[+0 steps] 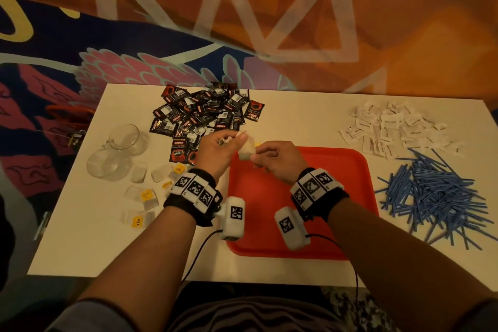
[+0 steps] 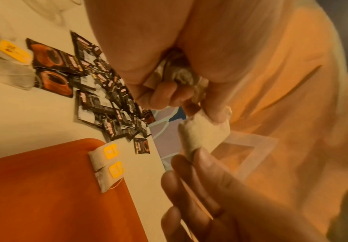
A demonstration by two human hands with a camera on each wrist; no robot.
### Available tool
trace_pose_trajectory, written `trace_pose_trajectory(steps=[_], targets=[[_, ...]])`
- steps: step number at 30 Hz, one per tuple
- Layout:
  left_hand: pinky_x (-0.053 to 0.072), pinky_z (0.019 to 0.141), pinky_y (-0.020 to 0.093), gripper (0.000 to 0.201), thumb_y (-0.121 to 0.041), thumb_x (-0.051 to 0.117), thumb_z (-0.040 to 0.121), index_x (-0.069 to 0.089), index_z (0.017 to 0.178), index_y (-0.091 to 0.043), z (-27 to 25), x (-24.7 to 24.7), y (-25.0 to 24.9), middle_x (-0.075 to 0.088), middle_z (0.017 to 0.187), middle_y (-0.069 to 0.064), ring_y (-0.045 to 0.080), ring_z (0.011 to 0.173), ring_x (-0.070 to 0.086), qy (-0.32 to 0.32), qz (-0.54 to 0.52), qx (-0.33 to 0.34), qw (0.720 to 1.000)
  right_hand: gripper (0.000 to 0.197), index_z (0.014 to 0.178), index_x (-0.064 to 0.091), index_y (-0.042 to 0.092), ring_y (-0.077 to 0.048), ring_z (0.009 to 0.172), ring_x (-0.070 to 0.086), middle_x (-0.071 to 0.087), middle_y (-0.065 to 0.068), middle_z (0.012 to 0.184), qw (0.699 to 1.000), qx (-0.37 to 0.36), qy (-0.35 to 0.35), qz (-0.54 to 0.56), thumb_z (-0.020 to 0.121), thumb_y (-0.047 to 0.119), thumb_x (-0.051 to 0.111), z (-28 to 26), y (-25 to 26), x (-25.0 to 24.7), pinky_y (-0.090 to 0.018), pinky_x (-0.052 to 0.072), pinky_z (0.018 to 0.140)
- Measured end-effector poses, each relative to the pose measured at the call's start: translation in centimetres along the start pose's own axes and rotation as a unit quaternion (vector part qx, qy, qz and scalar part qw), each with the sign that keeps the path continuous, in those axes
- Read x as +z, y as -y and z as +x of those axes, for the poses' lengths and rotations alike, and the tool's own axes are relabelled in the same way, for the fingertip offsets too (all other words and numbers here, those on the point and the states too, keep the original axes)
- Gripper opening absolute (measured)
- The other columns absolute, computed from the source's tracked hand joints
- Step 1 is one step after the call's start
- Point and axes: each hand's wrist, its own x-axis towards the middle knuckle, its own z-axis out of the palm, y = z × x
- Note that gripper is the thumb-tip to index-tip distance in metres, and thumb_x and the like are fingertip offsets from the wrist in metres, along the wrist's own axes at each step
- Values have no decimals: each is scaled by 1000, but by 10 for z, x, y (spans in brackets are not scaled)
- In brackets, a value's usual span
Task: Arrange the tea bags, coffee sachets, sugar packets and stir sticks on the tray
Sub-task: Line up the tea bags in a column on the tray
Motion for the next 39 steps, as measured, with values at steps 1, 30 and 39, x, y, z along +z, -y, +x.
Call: trace_pose_trajectory(steps=[1, 30, 39], targets=[[36, 49, 18, 4, -20, 73, 89, 74, 85, -21, 1, -2, 4, 57, 52, -16, -2, 45, 45, -2, -3, -20, 1000, 5, 87, 71, 20, -14, 73, 71, 73, -4, 76, 1000, 18, 3, -4, 84, 16, 75, 3, -4, 3, -30, 56, 72], [38, 54, 25, 7, -21, 66, 94, 73, 92, -23, 11, -84, 91, 66, 79, 1, 11, 50, 37, -100, -29, -202, 974, 18, 109, 71, 23, -20, 96, 63, 69, -1, 105, 948, 290, -61, -120, 93, 25, 63, 92, -97, 57, -32, 52, 83], [35, 45, 21, 23, -34, 59, 98, 66, 105, -12, 10, -70, 83, 62, 79, 2, 9, 51, 42, -50, -84, -251, 963, 8, 79, 67, 29, -23, 95, 66, 71, -3, 98, 951, 285, -61, -99, 84, 26, 73, 83, -97, 49, -40, 55, 89]])
